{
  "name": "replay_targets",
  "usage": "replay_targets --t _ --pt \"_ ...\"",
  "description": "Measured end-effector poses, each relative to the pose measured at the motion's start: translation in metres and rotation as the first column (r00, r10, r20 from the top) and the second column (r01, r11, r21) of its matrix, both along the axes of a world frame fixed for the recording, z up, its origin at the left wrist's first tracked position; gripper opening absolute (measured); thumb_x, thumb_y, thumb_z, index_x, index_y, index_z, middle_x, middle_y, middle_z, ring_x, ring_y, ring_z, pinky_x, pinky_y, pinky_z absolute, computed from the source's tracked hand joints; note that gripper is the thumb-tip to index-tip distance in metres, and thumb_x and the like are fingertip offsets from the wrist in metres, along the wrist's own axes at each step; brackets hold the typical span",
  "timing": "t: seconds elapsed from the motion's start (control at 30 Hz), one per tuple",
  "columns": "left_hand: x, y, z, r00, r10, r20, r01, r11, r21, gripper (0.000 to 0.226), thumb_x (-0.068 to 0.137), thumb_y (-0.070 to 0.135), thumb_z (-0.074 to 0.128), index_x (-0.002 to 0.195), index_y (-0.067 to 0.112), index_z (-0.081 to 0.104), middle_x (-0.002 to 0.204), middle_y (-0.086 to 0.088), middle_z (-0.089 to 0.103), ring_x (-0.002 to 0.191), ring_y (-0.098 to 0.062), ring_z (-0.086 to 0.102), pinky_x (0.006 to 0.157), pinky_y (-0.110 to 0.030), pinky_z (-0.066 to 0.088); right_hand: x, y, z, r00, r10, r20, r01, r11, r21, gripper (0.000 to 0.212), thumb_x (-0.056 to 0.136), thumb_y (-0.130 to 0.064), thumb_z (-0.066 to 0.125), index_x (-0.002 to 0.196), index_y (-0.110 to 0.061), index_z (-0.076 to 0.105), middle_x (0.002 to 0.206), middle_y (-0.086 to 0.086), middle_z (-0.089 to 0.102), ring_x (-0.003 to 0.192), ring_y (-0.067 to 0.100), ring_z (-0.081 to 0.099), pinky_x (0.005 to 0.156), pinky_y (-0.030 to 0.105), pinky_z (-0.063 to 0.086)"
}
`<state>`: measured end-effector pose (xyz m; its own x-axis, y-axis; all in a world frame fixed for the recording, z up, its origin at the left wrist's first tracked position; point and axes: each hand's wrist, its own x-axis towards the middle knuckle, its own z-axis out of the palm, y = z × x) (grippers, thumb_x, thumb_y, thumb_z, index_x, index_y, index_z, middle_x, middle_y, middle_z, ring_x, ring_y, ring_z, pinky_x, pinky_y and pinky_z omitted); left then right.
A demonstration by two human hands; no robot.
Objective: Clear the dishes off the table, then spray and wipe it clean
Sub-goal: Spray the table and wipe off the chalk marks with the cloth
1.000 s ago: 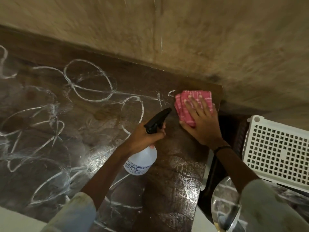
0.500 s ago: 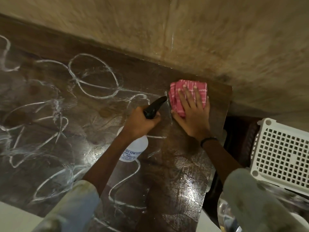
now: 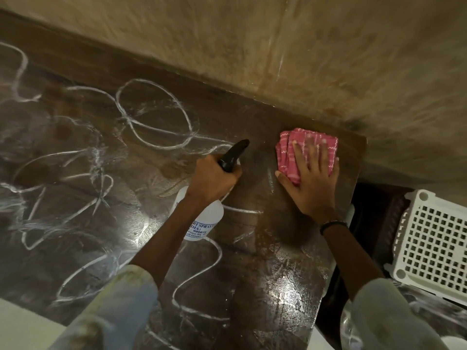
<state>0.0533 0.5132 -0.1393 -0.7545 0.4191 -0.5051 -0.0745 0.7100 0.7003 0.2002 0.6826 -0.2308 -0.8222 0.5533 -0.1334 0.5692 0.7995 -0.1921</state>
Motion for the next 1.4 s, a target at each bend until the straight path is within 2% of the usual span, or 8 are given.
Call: replay_targets --t 0.23,0.37,0.5,0.7,0.83,0.93,1.1,1.4 --pt "-0.023 -0.018 0.000 0.999 -0.015 0.041 0.016 1.000 -0.012 0.013 0.080 0.022 0.070 0.079 0.021 0.056 0.065 0.004 0.058 0.056 -0.008 0.056 0.059 -0.027 0.050 -0.086 -0.005 0.002 0.993 -0.114 0.029 0.116 0.990 -0.085 0.080 0.086 -0.072 0.031 0.152 -0.034 0.008 0.161 0.004 0.000 0.147 0.035 -0.001 0.112 0.063 -0.001" --pt "-0.031 -0.032 -0.002 0.999 -0.008 0.044 0.010 0.999 -0.030 0.015 0.080 0.025 0.071 0.087 0.020 0.060 0.065 0.003 0.059 0.052 -0.007 0.051 0.056 -0.024 0.043 -0.109 -0.030 -0.001 0.992 0.126 0.021 -0.125 0.992 -0.032 0.078 0.087 -0.070 0.032 0.152 -0.032 0.010 0.161 0.006 0.005 0.146 0.036 0.000 0.111 0.062 -0.003" --pt "-0.038 -0.041 -0.004 0.995 0.043 0.085 -0.042 0.999 -0.013 0.023 0.078 0.026 0.072 0.093 0.009 0.067 0.073 -0.012 0.068 0.039 -0.008 0.051 0.049 -0.024 0.040 -0.060 -0.025 0.000 0.946 0.323 0.023 -0.323 0.946 -0.001 0.079 0.087 -0.073 0.027 0.152 -0.032 0.013 0.161 0.003 0.009 0.147 0.032 0.005 0.114 0.062 0.009" --pt "-0.040 -0.044 -0.006 0.996 0.037 0.083 -0.037 0.999 0.002 0.017 0.077 0.031 0.073 0.078 0.016 0.065 0.058 -0.005 0.060 0.046 -0.013 0.052 0.058 -0.029 0.043 -0.065 0.002 0.005 0.991 0.128 0.041 -0.128 0.992 0.012 0.077 0.086 -0.073 0.023 0.151 -0.033 0.016 0.160 0.003 0.012 0.147 0.032 0.001 0.114 0.063 0.009" --pt "-0.042 -0.048 -0.009 0.990 0.100 0.094 -0.105 0.993 0.047 0.027 0.073 0.037 0.074 0.088 0.016 0.067 0.067 -0.009 0.065 0.049 -0.016 0.052 0.063 -0.034 0.045 -0.125 -0.022 -0.002 1.000 0.008 0.014 -0.008 0.999 -0.048 0.076 0.089 -0.070 0.031 0.152 -0.033 0.009 0.161 0.003 0.004 0.146 0.036 0.000 0.113 0.063 0.001" --pt "-0.042 -0.051 -0.006 0.989 0.127 0.078 -0.132 0.990 0.051 0.043 0.061 0.050 0.068 0.089 0.017 0.068 0.070 -0.012 0.066 0.049 -0.017 0.053 0.064 -0.037 0.049 -0.144 -0.049 -0.006 0.993 0.115 -0.001 -0.115 0.993 -0.010 0.074 0.090 -0.067 0.033 0.151 -0.032 0.014 0.160 0.005 0.010 0.146 0.037 0.004 0.112 0.064 0.003" --pt "-0.044 -0.051 -0.006 0.992 0.105 0.070 -0.107 0.994 0.024 0.043 0.058 0.054 0.066 0.085 0.021 0.066 0.069 -0.010 0.066 0.059 -0.027 0.056 0.074 -0.051 0.055 -0.090 -0.042 -0.002 0.927 0.375 0.007 -0.375 0.927 0.027 0.073 0.090 -0.070 0.027 0.151 -0.033 0.014 0.161 0.000 0.010 0.148 0.028 0.004 0.114 0.061 0.011" --pt "-0.044 -0.057 -0.008 0.993 0.094 0.075 -0.099 0.994 0.055 0.042 0.066 0.047 0.073 0.091 0.013 0.068 0.068 -0.009 0.066 0.052 -0.019 0.054 0.067 -0.042 0.052 -0.153 -0.047 -0.002 1.000 0.005 -0.022 -0.006 0.999 -0.053 0.074 0.087 -0.068 0.025 0.151 -0.034 0.011 0.161 0.001 0.005 0.147 0.033 -0.002 0.113 0.059 -0.001"
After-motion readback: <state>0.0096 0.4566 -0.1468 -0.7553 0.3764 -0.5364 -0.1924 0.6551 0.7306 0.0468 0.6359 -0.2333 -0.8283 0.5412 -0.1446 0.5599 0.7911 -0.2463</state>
